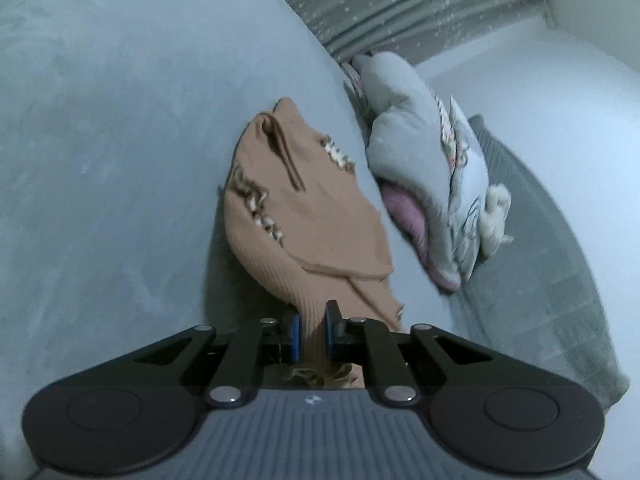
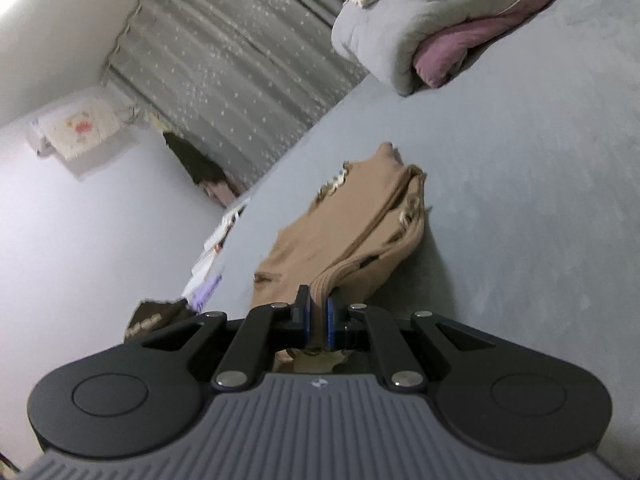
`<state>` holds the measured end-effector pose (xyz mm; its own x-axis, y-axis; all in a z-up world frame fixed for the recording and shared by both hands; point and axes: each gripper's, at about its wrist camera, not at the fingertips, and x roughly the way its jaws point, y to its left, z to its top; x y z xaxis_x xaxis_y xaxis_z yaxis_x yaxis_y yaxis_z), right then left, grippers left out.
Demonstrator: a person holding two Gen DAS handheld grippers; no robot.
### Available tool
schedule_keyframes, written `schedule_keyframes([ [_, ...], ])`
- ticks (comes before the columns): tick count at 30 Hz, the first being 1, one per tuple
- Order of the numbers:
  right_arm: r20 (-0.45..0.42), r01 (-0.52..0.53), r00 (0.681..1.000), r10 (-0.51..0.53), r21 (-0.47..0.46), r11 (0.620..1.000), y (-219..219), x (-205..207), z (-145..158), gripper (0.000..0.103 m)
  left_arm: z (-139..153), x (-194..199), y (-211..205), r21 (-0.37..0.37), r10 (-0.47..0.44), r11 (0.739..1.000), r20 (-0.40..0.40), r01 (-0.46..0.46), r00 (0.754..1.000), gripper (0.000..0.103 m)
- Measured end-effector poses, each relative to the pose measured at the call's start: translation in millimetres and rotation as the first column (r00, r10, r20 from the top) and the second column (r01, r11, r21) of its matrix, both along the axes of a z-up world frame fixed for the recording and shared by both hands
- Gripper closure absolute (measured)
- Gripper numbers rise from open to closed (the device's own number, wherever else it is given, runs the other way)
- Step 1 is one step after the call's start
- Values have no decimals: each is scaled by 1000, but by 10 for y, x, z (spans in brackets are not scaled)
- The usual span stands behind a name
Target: Fold clothes
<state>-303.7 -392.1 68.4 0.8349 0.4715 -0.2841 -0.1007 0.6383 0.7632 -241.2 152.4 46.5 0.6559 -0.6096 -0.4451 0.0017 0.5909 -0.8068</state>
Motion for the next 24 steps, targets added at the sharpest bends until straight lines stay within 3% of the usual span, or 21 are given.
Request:
schedule_keyframes([
  [4,27,24,999,-25,33,999,-7,144,70,95,152,173,10,-28,29,999,14,-28,999,92],
  [9,57,53,997,-56,53,997,-11,629,258,95,401,559,-70,-18,38,999,37,-38,999,92],
  [14,35,99,994,-104,116,988,-69,1298,219,95,599,1306,-206,14,60,998,37,-61,997,92],
  [24,-71,180,983,-171,151,972,-151,2567,-118,95,389,2735,-553,120,121,986,-61,-113,991,92],
])
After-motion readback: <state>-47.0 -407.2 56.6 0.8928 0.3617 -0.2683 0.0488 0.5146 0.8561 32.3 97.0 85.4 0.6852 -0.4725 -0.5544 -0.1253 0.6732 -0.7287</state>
